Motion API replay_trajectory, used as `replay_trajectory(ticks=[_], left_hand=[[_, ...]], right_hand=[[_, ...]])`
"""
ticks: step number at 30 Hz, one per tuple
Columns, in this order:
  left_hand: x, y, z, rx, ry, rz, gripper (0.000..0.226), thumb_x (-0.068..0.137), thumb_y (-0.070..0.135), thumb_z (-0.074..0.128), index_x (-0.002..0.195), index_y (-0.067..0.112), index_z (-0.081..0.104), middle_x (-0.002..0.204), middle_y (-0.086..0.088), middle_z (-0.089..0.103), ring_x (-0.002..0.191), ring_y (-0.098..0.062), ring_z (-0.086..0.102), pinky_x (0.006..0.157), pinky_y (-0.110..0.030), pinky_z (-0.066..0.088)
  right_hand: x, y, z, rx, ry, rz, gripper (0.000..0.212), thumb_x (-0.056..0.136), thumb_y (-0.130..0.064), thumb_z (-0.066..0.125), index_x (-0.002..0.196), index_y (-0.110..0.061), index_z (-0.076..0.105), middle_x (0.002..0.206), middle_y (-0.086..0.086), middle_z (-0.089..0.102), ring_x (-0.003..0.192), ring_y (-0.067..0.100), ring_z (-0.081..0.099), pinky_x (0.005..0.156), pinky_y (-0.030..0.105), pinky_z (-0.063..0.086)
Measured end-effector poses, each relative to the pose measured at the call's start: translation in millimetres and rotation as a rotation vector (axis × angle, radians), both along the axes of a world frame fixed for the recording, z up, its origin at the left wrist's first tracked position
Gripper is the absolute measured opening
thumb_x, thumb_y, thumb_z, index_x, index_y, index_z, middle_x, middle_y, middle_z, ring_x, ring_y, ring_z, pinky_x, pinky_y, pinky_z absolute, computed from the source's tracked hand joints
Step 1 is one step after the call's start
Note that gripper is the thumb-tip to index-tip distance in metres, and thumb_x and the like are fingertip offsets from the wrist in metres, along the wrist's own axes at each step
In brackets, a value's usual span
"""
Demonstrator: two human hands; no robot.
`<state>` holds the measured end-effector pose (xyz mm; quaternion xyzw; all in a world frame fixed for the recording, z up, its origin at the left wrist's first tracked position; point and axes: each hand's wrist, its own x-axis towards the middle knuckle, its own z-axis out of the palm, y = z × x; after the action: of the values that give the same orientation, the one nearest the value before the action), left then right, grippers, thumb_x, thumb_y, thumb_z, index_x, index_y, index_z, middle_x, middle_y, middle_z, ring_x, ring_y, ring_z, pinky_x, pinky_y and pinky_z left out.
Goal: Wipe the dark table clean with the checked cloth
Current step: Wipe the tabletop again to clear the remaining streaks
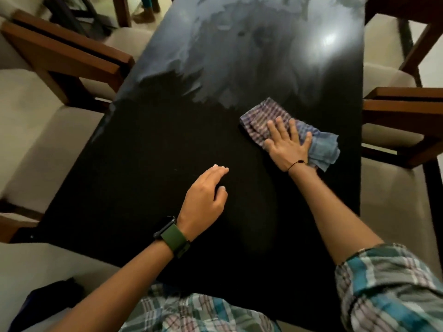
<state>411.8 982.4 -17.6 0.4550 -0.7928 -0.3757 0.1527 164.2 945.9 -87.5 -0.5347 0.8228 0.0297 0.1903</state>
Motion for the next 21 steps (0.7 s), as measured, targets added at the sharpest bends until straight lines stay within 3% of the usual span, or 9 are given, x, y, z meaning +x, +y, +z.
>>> replay_trajectory(ticks=[3,6,9,11,13,14,17,19,21], left_hand=[[-7.7,-3.8,-2.2,0.033,0.006,-0.072,0.045,0.088,0.006,0.048,0.132,0.013,0.04,0.14,-0.004,0.043,0.132,-0.01,0.032,0.109,-0.022,0.024],[-15.8,-15.0,-9.4,0.032,-0.001,-0.127,0.045,0.088,0.005,0.048,0.131,0.012,0.041,0.139,-0.006,0.044,0.132,-0.011,0.032,0.108,-0.018,0.02],[-24.9,-27.4,-15.3,0.019,0.017,-0.164,0.044,0.089,0.007,0.047,0.131,0.014,0.042,0.139,-0.005,0.044,0.133,-0.009,0.03,0.109,-0.019,0.022],[-25.4,-38.6,-16.2,0.024,0.034,-0.166,0.043,0.089,0.008,0.046,0.132,0.015,0.041,0.14,-0.003,0.043,0.133,-0.008,0.03,0.108,-0.019,0.023],[-25.5,-52.6,-14.5,0.024,0.062,-0.141,0.043,0.09,0.008,0.046,0.132,0.014,0.041,0.14,-0.003,0.043,0.133,-0.008,0.03,0.107,-0.016,0.02],[-24.7,-61.5,-13.1,0.023,0.077,-0.122,0.043,0.089,0.007,0.046,0.132,0.013,0.041,0.139,-0.004,0.044,0.132,-0.009,0.031,0.107,-0.015,0.019],[-20.7,-89.3,-8.0,0.019,0.118,-0.066,0.043,0.086,0.009,0.046,0.128,0.008,0.045,0.136,-0.009,0.047,0.129,-0.01,0.034,0.108,-0.019,0.021],[-13.9,-107.3,-4.7,-0.018,0.137,-0.033,0.044,0.083,0.013,0.044,0.126,0.006,0.047,0.134,-0.01,0.05,0.128,-0.014,0.039,0.106,-0.017,0.023],[-1.7,-124.8,-4.9,-0.044,0.149,0.015,0.041,0.086,0.01,0.046,0.127,0.009,0.047,0.134,-0.007,0.05,0.128,-0.011,0.037,0.103,-0.01,0.021]], right_hand=[[49.5,64.1,-1.9,-0.038,0.009,0.183,0.057,0.097,-0.045,0.027,0.149,-0.038,0.003,0.159,-0.01,-0.005,0.145,0.02,-0.013,0.109,0.061,-0.01],[119.3,145.3,-11.5,-0.061,-0.031,0.367,0.063,0.086,-0.053,0.036,0.146,-0.037,0.024,0.157,-0.006,0.018,0.146,0.025,0.003,0.107,0.06,-0.003],[163.5,179.1,-19.6,-0.027,-0.02,0.443,0.056,0.094,-0.056,0.025,0.147,-0.039,0.02,0.159,-0.009,0.006,0.144,0.025,0.004,0.106,0.06,0.001],[163.7,159.9,-18.9,-0.067,0.003,0.471,0.052,0.095,-0.055,0.019,0.145,-0.042,0.022,0.158,-0.011,0.014,0.144,0.025,0.009,0.106,0.062,0.005],[152.4,120.0,-12.8,-0.07,0.026,0.509,0.049,0.092,-0.056,0.032,0.14,-0.044,0.032,0.149,-0.013,0.035,0.144,0.025,0.015,0.103,0.063,0.011],[143.9,90.9,-8.9,-0.094,0.035,0.512,0.051,0.09,-0.055,0.035,0.139,-0.042,0.034,0.148,-0.011,0.036,0.143,0.022,0.012,0.105,0.064,0.009],[116.1,-15.7,-5.2,-0.061,0.058,0.455,0.062,0.095,-0.053,0.028,0.148,-0.039,0.002,0.157,-0.012,-0.01,0.142,0.017,-0.019,0.107,0.062,-0.013],[96.9,-84.6,-8.0,-0.073,0.119,0.4,0.058,0.097,-0.052,0.022,0.146,-0.044,-0.007,0.156,-0.015,-0.016,0.143,0.019,-0.02,0.107,0.062,-0.011],[75.9,-148.5,-13.5,-0.091,0.108,0.331,0.052,0.099,-0.049,0.019,0.146,-0.047,-0.003,0.157,-0.016,-0.011,0.145,0.018,-0.015,0.109,0.062,-0.007]])
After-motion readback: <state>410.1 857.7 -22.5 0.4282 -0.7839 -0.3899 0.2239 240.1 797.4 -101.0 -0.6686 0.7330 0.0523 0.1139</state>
